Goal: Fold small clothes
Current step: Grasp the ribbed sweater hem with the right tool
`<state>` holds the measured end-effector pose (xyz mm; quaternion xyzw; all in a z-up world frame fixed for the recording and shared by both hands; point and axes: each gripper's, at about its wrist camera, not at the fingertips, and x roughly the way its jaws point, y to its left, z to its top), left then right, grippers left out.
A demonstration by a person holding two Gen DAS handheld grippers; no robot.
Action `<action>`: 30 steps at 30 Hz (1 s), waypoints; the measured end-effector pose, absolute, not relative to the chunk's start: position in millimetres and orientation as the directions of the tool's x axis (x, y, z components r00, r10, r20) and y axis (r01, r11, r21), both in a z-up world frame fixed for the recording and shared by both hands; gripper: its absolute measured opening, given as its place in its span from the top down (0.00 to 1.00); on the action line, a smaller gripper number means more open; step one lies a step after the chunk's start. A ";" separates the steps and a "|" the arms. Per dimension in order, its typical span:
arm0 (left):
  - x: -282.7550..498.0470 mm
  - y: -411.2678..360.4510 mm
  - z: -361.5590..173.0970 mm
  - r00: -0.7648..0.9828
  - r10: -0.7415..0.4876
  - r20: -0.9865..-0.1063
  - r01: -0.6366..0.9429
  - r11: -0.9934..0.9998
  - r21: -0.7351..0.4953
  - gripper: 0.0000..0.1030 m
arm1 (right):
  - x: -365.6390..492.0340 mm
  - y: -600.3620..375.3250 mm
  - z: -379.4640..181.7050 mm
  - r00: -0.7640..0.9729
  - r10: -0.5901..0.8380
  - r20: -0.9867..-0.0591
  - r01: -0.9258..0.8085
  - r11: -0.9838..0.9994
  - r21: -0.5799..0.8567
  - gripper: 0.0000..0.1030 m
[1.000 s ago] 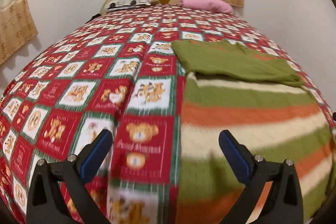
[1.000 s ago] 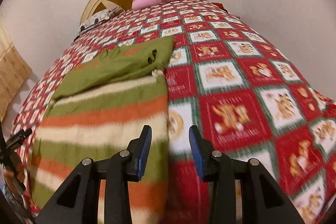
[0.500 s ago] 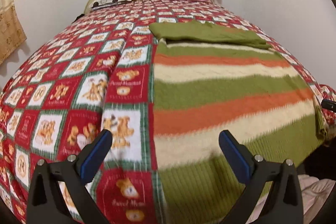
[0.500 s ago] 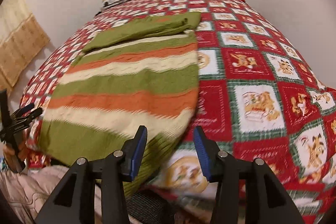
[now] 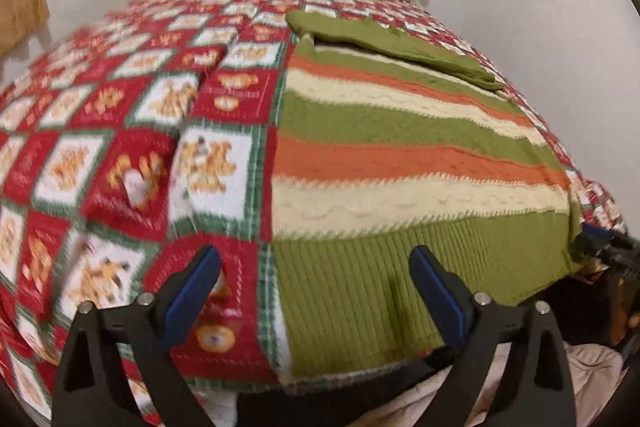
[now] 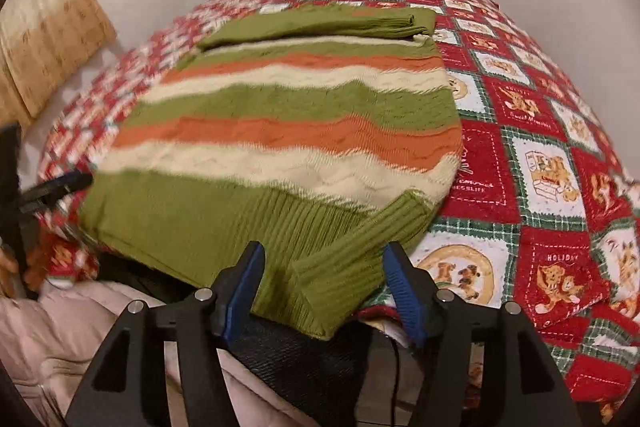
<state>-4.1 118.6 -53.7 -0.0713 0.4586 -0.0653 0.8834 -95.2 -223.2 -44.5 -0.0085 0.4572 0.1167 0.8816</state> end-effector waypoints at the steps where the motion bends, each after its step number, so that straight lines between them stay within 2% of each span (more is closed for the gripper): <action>1: -4.6 119.4 -55.0 0.560 -0.197 -0.805 0.053 0.978 -0.202 0.21 | -95.0 -220.0 -46.5 0.549 0.174 -0.817 -0.215 0.975 0.064 0.39; 4: -8.5 119.3 -58.6 0.525 -0.245 -0.815 0.070 0.967 -0.246 0.34 | -96.0 -218.4 -49.5 0.536 0.137 -0.833 -0.221 0.975 0.019 0.39; 6: -9.7 118.6 -62.5 0.502 -0.267 -0.823 0.075 0.961 -0.266 0.39 | -94.9 -223.0 -53.5 0.525 0.124 -0.842 -0.211 0.977 0.013 0.39; 11: -12.2 113.8 -61.5 0.495 -0.267 -0.827 0.088 0.962 -0.258 0.39 | -92.5 -239.2 -56.7 0.512 0.161 -0.844 -0.178 0.981 0.079 0.42; 13: -12.8 111.5 -61.3 0.488 -0.290 -0.824 0.101 0.956 -0.276 0.39 | -93.0 -242.8 -56.1 0.513 0.148 -0.846 -0.166 0.984 0.072 0.67; 14: -12.5 111.0 -61.1 0.483 -0.299 -0.823 0.106 0.953 -0.285 0.40 | -92.6 -246.1 -55.5 0.512 0.143 -0.847 -0.158 0.985 0.071 0.71; 18: -13.6 105.9 -60.8 0.481 -0.236 -0.844 0.097 0.972 -0.216 0.63 | -90.9 -264.9 -55.6 0.492 0.239 -0.837 -0.115 0.971 0.210 0.80; 20: -12.5 107.8 -60.8 0.479 -0.231 -0.847 0.089 0.973 -0.215 0.65 | -90.8 -272.4 -56.3 0.484 0.283 -0.828 -0.098 0.958 0.270 0.80; 21: -12.2 109.4 -60.7 0.478 -0.231 -0.847 0.080 0.972 -0.220 0.70 | -91.0 -273.9 -56.4 0.481 0.299 -0.824 -0.093 0.952 0.291 0.81; 22: -11.7 111.2 -60.3 0.477 -0.232 -0.848 0.072 0.972 -0.225 0.78 | -91.3 -276.4 -55.6 0.479 0.325 -0.815 -0.088 0.942 0.324 0.81; 24: -10.2 115.9 -58.7 0.478 -0.238 -0.845 0.055 0.969 -0.242 0.88 | -90.5 -281.4 -53.2 0.480 0.381 -0.790 -0.081 0.916 0.392 0.81; 27: -6.6 122.5 -52.0 0.486 -0.308 -0.818 0.052 0.944 -0.325 0.90 | -90.7 -289.6 -45.2 0.489 0.500 -0.715 -0.086 0.843 0.531 0.81; 30: 0.5 117.4 -41.0 0.504 -0.322 -0.801 0.076 0.941 -0.330 0.90 | -85.8 -298.6 -33.4 0.506 0.591 -0.628 -0.088 0.760 0.644 0.81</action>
